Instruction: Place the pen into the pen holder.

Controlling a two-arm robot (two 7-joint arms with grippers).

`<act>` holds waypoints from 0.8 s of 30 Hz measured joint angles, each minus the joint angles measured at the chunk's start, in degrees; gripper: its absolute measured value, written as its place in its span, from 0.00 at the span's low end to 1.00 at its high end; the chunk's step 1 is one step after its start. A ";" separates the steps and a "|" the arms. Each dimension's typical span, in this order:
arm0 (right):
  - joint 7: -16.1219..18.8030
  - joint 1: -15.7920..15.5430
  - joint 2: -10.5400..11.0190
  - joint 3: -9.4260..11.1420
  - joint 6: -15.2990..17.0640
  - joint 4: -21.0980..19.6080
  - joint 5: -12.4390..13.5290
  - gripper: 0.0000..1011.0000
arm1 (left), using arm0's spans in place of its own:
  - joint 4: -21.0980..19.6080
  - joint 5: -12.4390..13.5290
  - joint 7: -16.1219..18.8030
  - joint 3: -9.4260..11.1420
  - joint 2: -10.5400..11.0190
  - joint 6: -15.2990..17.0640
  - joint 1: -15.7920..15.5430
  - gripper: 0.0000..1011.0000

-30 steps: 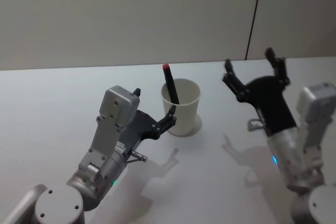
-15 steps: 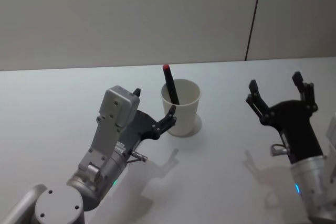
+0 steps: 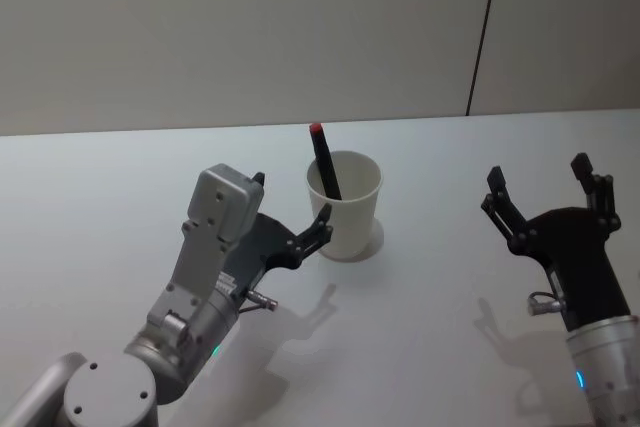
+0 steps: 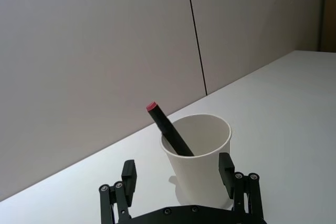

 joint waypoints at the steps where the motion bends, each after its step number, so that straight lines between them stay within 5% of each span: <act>1: -0.09 -0.18 0.08 0.01 0.06 -0.18 0.04 0.99 | -0.19 -0.21 0.11 -0.10 0.12 0.53 0.10 0.99; 24: -0.63 -1.29 0.52 0.06 0.44 -1.29 0.27 0.99 | -3.77 -8.05 3.54 -3.07 3.79 13.45 3.53 0.99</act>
